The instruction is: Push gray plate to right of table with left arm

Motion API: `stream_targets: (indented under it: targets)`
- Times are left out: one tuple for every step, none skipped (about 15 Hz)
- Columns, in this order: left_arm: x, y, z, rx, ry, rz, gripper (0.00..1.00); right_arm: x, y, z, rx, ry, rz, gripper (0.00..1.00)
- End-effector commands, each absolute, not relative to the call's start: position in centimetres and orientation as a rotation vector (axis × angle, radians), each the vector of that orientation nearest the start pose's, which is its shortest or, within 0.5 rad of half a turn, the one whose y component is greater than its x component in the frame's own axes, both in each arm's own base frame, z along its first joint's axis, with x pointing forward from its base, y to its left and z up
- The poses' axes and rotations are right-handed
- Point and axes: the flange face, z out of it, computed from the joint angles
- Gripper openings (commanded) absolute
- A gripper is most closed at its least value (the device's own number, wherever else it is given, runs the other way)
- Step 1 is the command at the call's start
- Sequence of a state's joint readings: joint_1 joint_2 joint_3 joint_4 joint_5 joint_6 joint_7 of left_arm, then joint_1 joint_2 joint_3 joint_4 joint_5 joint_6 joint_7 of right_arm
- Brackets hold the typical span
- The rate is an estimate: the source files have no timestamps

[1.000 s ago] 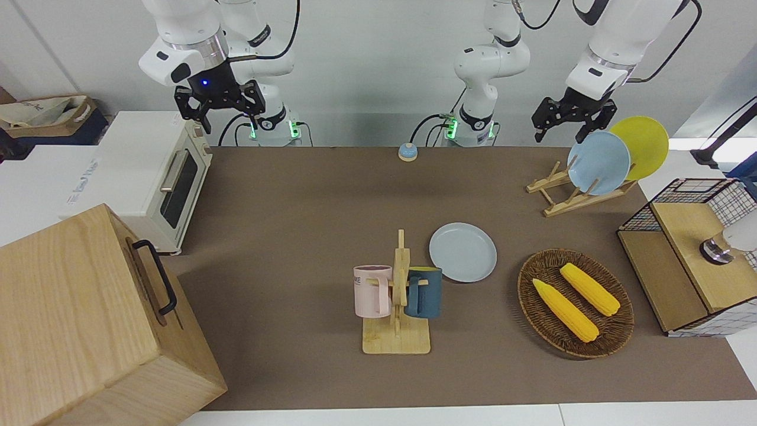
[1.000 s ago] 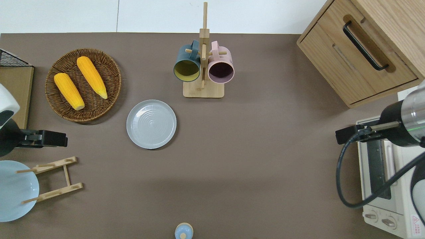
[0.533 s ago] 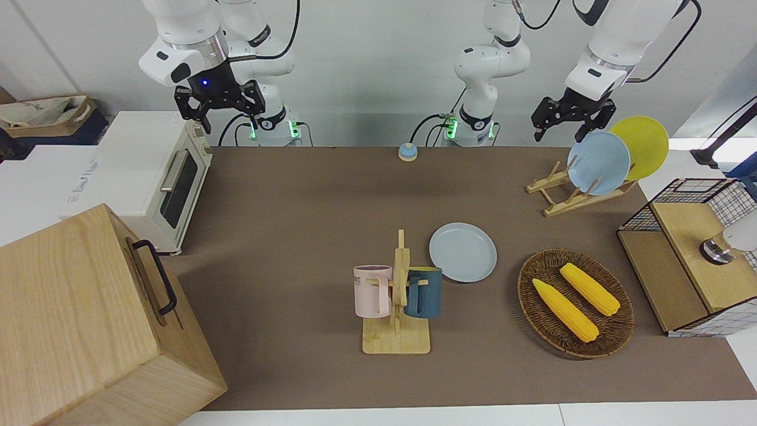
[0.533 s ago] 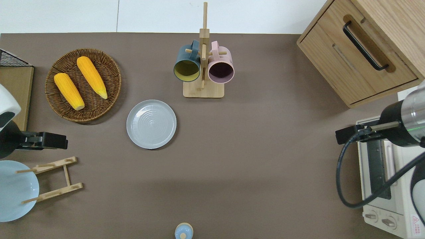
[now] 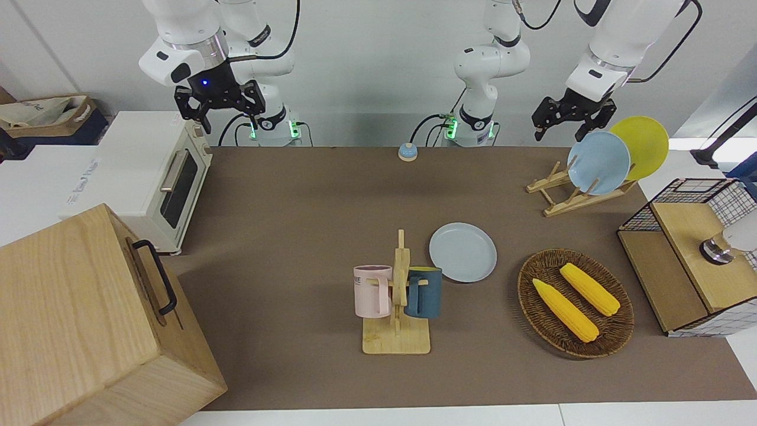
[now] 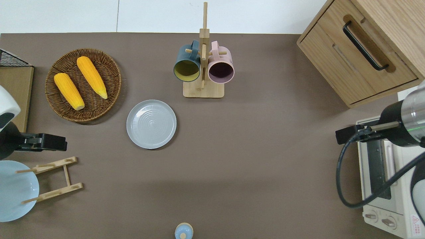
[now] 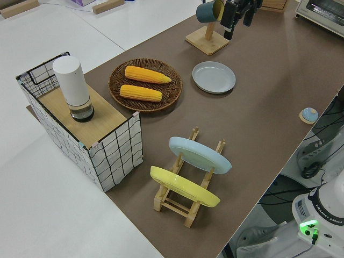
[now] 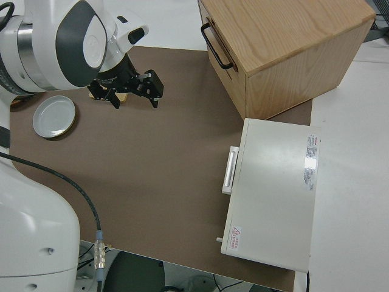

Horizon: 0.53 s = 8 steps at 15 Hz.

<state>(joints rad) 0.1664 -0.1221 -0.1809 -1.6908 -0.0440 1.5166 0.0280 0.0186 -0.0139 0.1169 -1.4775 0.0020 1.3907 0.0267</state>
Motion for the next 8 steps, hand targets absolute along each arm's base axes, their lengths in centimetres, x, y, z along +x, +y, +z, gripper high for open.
stream_targets:
  targets:
    - [50.7, -1.4, 62.7, -3.145, -0.02, 0.141, 1.0, 52.4, 7.0, 66.4, -3.131, -0.159, 0.121, 0.983]
    - [50.7, -1.1, 62.4, -3.145, -0.071, 0.148, 1.0, 52.4, 7.1, 66.4, -3.131, -0.164, 0.121, 0.983]
    - [50.8, -1.1, 62.2, -3.144, -0.09, 0.155, 1.0, 52.4, 7.1, 66.4, -3.131, -0.162, 0.121, 0.983]
    - [50.8, -1.3, 61.9, -3.141, -0.084, 0.167, 1.0, 52.4, 7.1, 66.4, -3.131, -0.164, 0.121, 0.983]
    - [50.7, -1.7, 61.4, -3.129, -0.068, 0.183, 1.0, 52.4, 7.1, 66.4, -3.131, -0.164, 0.121, 0.983]
    - [50.6, -2.0, 60.9, -3.124, -0.063, 0.204, 1.0, 52.4, 7.0, 66.4, -3.131, -0.162, 0.121, 0.983]
    - [50.5, -2.2, 60.4, -3.122, -0.073, 0.216, 1.0, 52.3, 7.1, 66.4, -3.131, -0.162, 0.124, 0.983]
    - [50.6, -2.2, 60.3, -3.121, -0.085, 0.218, 1.0, 52.4, 7.0, 66.4, -3.131, -0.161, 0.121, 0.983]
